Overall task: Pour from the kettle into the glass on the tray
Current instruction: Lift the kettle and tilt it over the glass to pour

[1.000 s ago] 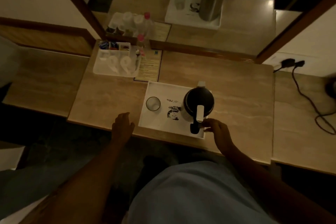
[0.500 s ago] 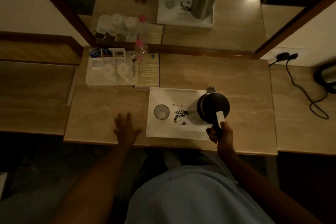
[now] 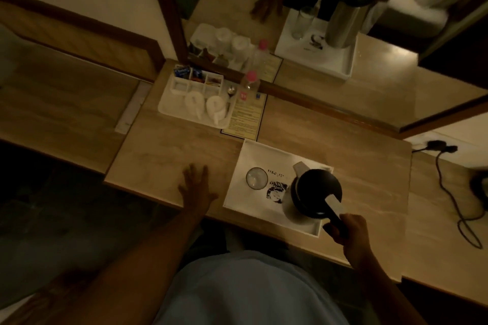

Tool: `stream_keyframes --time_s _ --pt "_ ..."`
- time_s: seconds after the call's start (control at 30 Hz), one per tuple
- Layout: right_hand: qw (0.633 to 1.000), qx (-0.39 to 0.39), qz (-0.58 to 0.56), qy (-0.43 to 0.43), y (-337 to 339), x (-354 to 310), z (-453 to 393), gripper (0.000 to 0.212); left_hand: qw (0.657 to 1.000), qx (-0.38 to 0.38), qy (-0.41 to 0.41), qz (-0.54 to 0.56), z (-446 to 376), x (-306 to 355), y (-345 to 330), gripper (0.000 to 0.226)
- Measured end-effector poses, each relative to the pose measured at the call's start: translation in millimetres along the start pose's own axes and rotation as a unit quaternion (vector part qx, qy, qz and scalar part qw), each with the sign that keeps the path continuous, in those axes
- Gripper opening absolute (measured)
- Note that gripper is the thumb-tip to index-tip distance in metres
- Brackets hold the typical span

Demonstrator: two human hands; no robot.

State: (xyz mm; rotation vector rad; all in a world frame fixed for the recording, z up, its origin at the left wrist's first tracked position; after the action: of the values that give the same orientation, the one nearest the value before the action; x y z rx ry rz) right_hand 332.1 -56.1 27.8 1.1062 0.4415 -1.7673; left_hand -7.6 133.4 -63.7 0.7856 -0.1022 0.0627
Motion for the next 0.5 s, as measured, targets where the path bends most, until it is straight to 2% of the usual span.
stream_keyframes --time_s 0.07,0.13,0.3,0.5 --pt "0.998 -0.066 0.003 0.011 -1.8 -17.2 -2.8 0.051 1.0 -0.001 0.005 -0.002 0.7 -0.8 1.0 0.102" --pt "0.992 -0.114 0.059 0.016 -7.9 -37.0 -6.3 0.065 1.0 -0.002 0.007 -0.001 0.9 0.4 2.7 0.103" --pt "0.966 -0.199 0.165 0.026 -24.1 -66.9 -11.2 0.057 1.0 -0.002 0.01 -0.001 3.2 -1.7 4.2 0.103" --pt "0.943 -0.235 0.235 -0.001 -41.3 -87.0 -19.5 0.055 1.0 -0.007 0.01 0.004 2.8 -3.9 5.8 0.102"
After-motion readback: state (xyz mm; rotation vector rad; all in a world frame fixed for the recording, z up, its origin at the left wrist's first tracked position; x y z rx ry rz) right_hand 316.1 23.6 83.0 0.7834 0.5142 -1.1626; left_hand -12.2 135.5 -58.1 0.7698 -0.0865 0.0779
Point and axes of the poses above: each hand's wrist, its own z-axis away from the middle knuckle, its own y-axis out of the back of the hand, x = y × z, the point moved 1 cm from there along -z, towards the middle knuckle, and after that the axes turned 3 degrees about -z, right-handed, at the moved point
